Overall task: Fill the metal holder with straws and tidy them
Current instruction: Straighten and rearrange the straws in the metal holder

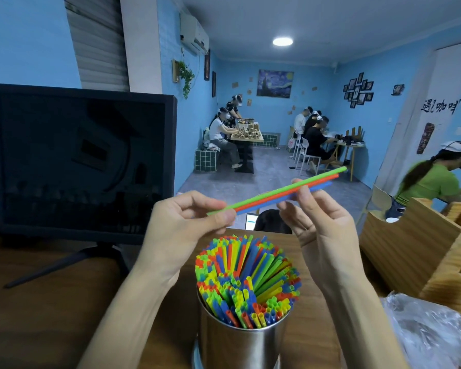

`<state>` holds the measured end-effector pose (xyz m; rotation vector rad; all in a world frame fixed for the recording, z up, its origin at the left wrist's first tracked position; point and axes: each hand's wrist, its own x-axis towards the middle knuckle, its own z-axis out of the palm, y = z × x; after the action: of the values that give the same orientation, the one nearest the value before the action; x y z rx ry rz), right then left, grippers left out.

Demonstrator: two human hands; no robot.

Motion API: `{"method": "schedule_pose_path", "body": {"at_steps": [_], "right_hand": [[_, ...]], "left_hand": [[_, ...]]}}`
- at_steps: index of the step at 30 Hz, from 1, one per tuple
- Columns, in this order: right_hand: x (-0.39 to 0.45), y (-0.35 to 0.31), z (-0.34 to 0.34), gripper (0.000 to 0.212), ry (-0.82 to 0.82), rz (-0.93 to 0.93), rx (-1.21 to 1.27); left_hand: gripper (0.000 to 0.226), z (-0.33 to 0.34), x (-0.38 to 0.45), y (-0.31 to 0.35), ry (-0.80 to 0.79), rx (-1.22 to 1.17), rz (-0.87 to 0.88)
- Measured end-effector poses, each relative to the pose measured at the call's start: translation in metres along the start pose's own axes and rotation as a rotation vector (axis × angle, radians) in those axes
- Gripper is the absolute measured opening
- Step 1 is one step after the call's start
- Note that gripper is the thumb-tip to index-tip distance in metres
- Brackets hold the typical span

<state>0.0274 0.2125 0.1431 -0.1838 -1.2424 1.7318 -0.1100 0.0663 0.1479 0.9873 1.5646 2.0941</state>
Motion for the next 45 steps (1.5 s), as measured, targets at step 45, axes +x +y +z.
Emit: {"method": "schedule_pose_path", "body": {"at_steps": [45], "right_hand": [[-0.014,-0.007,0.000,0.045,-0.541,0.060,-0.909]], "left_hand": [[0.007,-0.003,-0.008,0.002,-0.342,0.876,0.355]]}}
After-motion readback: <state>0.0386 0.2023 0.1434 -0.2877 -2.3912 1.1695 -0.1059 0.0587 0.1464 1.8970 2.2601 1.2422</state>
